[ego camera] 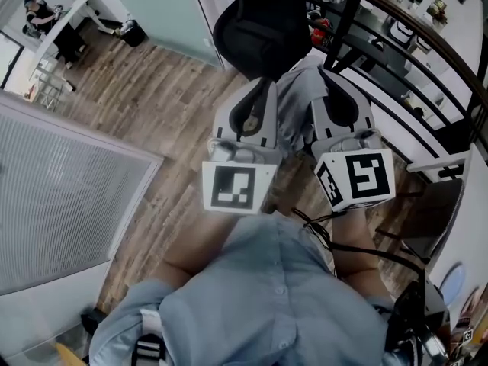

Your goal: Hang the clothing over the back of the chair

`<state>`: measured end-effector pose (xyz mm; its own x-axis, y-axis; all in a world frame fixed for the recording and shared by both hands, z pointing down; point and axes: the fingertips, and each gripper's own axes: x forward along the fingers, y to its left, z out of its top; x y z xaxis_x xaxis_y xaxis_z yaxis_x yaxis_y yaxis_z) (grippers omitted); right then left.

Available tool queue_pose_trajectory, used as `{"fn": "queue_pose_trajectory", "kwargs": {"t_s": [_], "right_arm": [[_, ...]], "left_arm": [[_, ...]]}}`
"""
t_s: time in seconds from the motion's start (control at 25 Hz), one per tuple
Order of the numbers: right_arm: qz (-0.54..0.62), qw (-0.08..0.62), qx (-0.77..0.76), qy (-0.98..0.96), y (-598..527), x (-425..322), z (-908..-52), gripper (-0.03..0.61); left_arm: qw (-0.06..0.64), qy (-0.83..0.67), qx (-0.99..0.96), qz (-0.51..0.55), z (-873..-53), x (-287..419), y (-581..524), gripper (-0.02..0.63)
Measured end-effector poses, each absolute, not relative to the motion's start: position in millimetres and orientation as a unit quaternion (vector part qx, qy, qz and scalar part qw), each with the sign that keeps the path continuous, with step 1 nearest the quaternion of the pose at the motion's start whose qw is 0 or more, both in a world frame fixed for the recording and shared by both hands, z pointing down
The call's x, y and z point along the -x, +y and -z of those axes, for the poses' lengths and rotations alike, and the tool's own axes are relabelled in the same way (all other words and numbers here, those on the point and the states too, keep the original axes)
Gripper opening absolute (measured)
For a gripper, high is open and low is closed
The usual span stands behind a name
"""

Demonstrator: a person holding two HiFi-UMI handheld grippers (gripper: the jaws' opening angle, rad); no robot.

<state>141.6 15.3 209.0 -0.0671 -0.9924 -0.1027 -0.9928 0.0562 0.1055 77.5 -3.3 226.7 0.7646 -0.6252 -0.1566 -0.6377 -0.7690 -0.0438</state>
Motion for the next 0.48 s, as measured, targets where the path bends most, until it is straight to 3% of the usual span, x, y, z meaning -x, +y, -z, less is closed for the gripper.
{"fn": "queue_pose_trajectory", "kwargs": {"t_s": [0.48], "right_arm": [[-0.077,-0.013,0.694,0.716,-76.8,-148.8,-216.4,0.023]], "left_arm": [[0.038,0.322,0.943,-0.073,-236.2,-84.0,-97.5,0.021]]}}
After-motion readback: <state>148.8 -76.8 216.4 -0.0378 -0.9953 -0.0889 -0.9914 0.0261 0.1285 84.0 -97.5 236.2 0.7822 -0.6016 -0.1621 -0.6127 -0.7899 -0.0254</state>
